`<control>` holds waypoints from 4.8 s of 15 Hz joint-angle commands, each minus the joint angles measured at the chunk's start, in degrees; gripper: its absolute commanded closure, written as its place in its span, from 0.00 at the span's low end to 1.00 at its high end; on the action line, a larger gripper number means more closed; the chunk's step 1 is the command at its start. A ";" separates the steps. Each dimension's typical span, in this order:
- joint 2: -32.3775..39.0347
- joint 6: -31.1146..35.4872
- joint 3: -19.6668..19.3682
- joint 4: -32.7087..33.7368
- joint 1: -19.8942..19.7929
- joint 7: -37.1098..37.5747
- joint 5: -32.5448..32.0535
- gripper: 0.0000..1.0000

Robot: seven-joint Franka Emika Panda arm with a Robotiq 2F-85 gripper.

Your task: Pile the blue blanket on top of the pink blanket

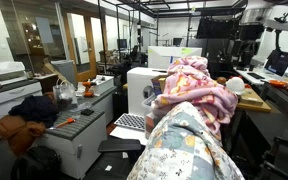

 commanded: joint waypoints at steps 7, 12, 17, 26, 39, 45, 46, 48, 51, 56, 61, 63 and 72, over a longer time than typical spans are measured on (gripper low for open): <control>0.02 -0.11 0.19 0.09 -0.21 -0.09 0.10 0.00; 0.02 -0.11 0.19 0.09 -0.21 -0.09 0.10 0.00; -0.05 0.06 0.20 -0.06 -0.15 -0.32 0.05 0.00; -1.24 -1.43 2.13 -0.21 0.39 1.65 -0.06 0.00; -0.48 -4.04 7.11 -0.07 4.23 7.48 3.48 0.00; -0.06 -2.92 7.65 -3.18 7.90 6.60 11.27 0.00; 0.10 -2.66 7.62 -4.02 8.92 5.99 13.57 0.00; 0.53 -1.71 7.95 -5.68 10.69 5.36 17.45 0.00; 1.18 -0.62 8.85 -7.72 12.47 4.90 21.41 0.00; 1.44 0.33 9.23 -10.57 13.68 2.80 24.23 0.00; 1.00 5.28 9.46 -15.41 14.47 -2.19 24.05 0.00; 1.24 8.87 9.88 -17.67 14.96 -3.74 23.72 0.00; 12.39 19.42 9.58 -16.91 20.46 -13.93 30.39 0.00</control>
